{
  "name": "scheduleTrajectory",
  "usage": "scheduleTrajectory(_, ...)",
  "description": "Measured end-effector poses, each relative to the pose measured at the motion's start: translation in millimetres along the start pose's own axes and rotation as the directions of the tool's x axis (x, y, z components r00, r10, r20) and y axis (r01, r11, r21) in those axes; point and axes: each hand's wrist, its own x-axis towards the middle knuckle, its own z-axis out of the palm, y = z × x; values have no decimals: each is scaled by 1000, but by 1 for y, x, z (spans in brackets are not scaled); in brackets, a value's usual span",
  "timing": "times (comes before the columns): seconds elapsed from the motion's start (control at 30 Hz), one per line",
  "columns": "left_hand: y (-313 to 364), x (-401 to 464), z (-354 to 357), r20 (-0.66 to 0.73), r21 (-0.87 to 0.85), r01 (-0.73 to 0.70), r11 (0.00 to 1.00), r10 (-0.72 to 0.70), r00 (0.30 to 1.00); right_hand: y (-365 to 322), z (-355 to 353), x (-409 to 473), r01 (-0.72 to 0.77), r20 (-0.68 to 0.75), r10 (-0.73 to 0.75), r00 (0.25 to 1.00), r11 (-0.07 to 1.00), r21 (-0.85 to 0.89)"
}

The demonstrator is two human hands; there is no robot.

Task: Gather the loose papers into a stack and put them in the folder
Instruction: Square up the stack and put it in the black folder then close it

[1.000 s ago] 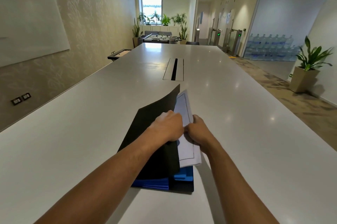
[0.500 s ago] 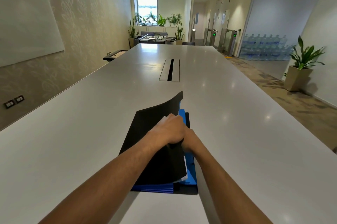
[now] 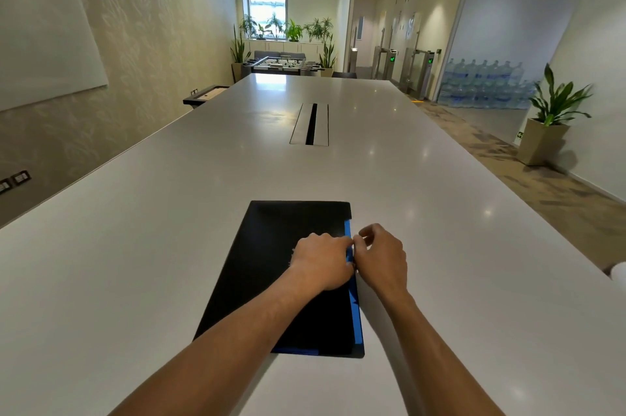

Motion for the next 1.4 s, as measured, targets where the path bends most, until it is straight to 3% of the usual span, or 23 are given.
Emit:
scheduleTrajectory(0.1, -8, -3, 9, -22, -19, -3, 1000, 2, 1000, 3, 3, -5, 6, -11, -5, 1000, 997, 83)
scheduleTrajectory(0.23, -33, -3, 20, -12, -237, -18, 971, 16, 1000, 8, 8, -11, 76, 102, -94, 990, 984, 164)
scheduleTrajectory(0.43, -60, -9, 50, -198, -371, -85, 925, 10, 980, 17, 16, -18, 172, 200, -180, 963, 984, 55)
scheduleTrajectory(0.6, -62, -9, 61, -298, -249, -210, 946, 131, 945, 17, 15, -20, 223, 214, -207, 955, 973, -54)
scheduleTrajectory(0.93, -61, -8, 65, -300, -140, -218, 966, 168, 939, 10, 17, -24, 292, 199, -252, 947, 935, -202)
scheduleTrajectory(1.4, -60, -11, 66, -272, -66, -205, 977, 180, 945, -3, 13, -20, 299, 330, -189, 925, 897, -325)
